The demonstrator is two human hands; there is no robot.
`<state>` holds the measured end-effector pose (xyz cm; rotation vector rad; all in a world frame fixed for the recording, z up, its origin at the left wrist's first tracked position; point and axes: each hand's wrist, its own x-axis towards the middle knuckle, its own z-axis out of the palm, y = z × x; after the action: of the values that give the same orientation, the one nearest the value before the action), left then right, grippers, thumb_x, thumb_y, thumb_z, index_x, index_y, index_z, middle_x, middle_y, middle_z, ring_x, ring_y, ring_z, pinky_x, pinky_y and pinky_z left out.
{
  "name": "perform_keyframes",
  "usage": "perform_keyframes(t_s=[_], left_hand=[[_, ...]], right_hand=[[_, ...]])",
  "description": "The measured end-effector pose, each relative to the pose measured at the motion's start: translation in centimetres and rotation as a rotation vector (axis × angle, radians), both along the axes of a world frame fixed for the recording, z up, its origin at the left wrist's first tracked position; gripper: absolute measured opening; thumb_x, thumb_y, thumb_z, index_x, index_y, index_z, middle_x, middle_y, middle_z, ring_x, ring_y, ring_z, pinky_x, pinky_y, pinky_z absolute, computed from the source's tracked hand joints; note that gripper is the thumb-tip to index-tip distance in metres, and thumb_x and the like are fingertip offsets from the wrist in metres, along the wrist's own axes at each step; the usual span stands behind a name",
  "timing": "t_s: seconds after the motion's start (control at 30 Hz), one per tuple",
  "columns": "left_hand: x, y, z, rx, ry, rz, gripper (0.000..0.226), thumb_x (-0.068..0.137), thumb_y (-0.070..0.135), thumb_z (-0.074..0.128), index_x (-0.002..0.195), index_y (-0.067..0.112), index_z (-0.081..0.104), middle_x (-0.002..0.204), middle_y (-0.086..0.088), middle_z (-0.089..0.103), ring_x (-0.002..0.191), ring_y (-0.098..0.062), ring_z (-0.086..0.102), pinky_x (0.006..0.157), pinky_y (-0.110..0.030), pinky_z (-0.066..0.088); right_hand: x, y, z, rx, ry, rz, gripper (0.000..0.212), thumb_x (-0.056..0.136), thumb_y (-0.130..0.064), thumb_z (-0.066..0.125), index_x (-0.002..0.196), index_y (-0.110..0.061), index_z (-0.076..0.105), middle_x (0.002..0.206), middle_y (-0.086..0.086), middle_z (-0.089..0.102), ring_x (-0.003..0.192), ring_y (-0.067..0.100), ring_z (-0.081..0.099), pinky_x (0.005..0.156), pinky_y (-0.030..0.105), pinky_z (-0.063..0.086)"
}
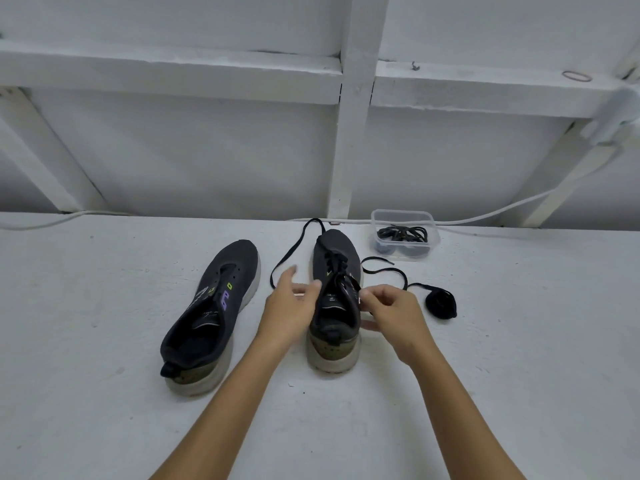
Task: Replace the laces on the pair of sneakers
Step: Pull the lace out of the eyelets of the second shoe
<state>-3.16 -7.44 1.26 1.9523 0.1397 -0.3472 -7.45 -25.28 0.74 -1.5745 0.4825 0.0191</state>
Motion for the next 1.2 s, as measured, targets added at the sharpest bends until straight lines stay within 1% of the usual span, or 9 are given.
perform_keyframes(t_s=[0.1,0.2,0.37,0.5,0.6,0.7,0.87,1.07,1.2], left_hand=[[-0.3,-0.2,0.9,-0.014,-0.014,-0.095,0.035,0.097,0.051,0.054,0.126,0.032,0.062,0.123,0.011,0.065,0.112,-0.007,0.061,0.101,-0.035,0.05],[-0.3,0.1,1.5,0.041,-0.033,-0.204,0.032,0.092,0.053,0.061,0.12,0.038,0.063,0.12,0.016,0.063,0.11,-0.002,0.059,0.091,-0.025,0.049],[-0.7,0.1,1.4,0.141,-0.098,-0.304,0.032,0.092,0.035,0.064,0.124,0.035,0.056,0.128,0.009,0.052,0.111,-0.008,0.054,0.088,-0.022,0.044],[-0.7,0.2,1.3,0.179,-0.126,-0.3,0.044,0.087,0.034,0.068,0.13,0.032,0.057,0.125,0.01,0.053,0.11,-0.01,0.055,0.087,-0.023,0.043],[-0.4,0.1,1.3,0.188,-0.107,-0.292,0.048,0.085,0.036,0.071,0.131,0.032,0.057,0.123,0.011,0.055,0.11,-0.01,0.056,0.088,-0.025,0.044],[-0.3,0.2,1.4,0.179,-0.089,-0.288,0.048,0.085,0.036,0.071,0.13,0.032,0.057,0.121,0.012,0.055,0.109,-0.01,0.057,0.089,-0.027,0.047],[-0.5,0.3,1.3,0.185,-0.11,-0.305,0.045,0.086,0.037,0.069,0.13,0.034,0.057,0.123,0.012,0.054,0.109,-0.01,0.056,0.09,-0.028,0.048],[-0.3,0.3,1.1,0.178,-0.091,-0.293,0.046,0.086,0.038,0.068,0.13,0.034,0.057,0.124,0.013,0.054,0.109,-0.01,0.056,0.088,-0.027,0.048],[-0.4,0.0,0.9,0.178,-0.1,-0.257,0.048,0.084,0.039,0.07,0.13,0.035,0.057,0.124,0.014,0.055,0.11,-0.009,0.057,0.092,-0.029,0.048]], right_hand=[[-0.4,1.2,0.2,0.039,-0.018,0.053,0.014,0.097,-0.012,0.067,0.089,-0.007,0.078,0.087,0.009,0.077,0.085,0.018,0.075,0.071,0.03,0.062],[0.0,2.0,0.3,0.001,-0.025,0.102,0.01,0.095,-0.017,0.07,0.094,-0.016,0.08,0.089,0.002,0.078,0.088,0.015,0.075,0.074,0.033,0.063],[1.4,1.8,1.0,-0.184,-0.011,0.216,0.007,0.093,-0.02,0.072,0.092,-0.019,0.079,0.084,-0.006,0.077,0.081,0.01,0.073,0.067,0.026,0.061],[2.8,1.1,1.9,-0.366,-0.006,0.319,0.013,0.1,-0.021,0.06,0.091,-0.014,0.066,0.081,0.005,0.072,0.076,0.022,0.072,0.07,0.041,0.064],[3.6,0.7,2.3,-0.466,-0.056,0.27,0.011,0.103,-0.02,0.053,0.095,-0.015,0.059,0.085,0.004,0.07,0.075,0.018,0.073,0.066,0.04,0.063],[3.3,0.5,2.3,-0.393,-0.07,0.143,0.012,0.102,-0.022,0.056,0.097,-0.013,0.063,0.085,0.001,0.069,0.072,0.013,0.073,0.063,0.041,0.064],[1.6,0.9,1.9,-0.221,0.08,0.279,0.017,0.092,-0.03,0.073,0.087,-0.014,0.074,0.082,0.003,0.073,0.081,0.016,0.073,0.06,0.028,0.06],[2.9,0.8,1.8,-0.35,-0.043,0.195,0.012,0.098,-0.016,0.063,0.089,-0.009,0.066,0.074,0.004,0.07,0.068,0.018,0.07,0.068,0.043,0.063],[3.2,0.5,2.1,-0.301,-0.096,0.016,0.013,0.1,-0.021,0.06,0.094,-0.012,0.067,0.089,0.007,0.07,0.07,0.015,0.071,0.058,0.034,0.062]])
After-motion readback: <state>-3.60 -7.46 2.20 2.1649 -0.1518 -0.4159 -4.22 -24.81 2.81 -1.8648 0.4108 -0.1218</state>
